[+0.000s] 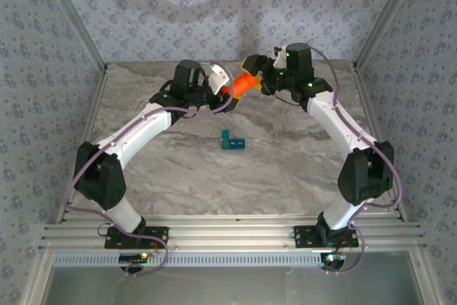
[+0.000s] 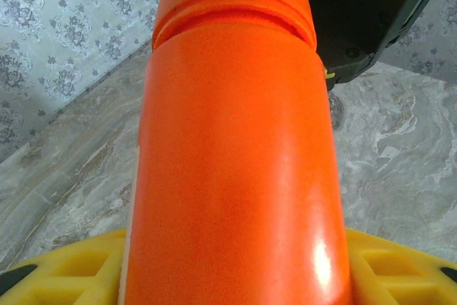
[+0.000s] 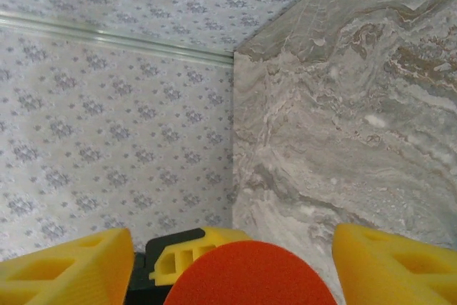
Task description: Sort the pills into containers
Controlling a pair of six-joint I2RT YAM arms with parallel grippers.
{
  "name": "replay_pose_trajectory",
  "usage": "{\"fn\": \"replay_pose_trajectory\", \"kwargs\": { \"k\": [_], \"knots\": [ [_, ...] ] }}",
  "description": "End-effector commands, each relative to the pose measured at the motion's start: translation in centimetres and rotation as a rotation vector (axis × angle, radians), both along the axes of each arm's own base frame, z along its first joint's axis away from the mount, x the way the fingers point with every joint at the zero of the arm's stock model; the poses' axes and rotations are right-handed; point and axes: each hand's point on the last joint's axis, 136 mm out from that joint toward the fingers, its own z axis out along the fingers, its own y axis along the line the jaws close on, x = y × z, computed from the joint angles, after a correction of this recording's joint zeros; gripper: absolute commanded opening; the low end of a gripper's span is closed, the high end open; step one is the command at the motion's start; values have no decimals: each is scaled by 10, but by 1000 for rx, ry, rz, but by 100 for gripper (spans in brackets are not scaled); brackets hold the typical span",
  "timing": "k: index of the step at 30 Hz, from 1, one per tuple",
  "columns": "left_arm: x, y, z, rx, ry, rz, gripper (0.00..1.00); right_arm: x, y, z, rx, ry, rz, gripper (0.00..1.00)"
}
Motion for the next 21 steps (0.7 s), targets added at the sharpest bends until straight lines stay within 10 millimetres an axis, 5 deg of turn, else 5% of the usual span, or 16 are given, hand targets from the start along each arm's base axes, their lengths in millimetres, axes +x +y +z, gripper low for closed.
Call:
{"fn": "replay_pose_trajectory", "kwargs": {
  "k": [1,8,21],
  "knots": [
    [-1,-3,22,-25,-54,-10,0,-4,-1,19,9,-33,-4,65],
    [-1,-2,26,-42,-50,-4,0,-3,-8,17,16,-48,-16,41],
    [-24,0,83,-320,81,-149,0,-6,-24,70,-40,-510,187,34]
  ]
}}
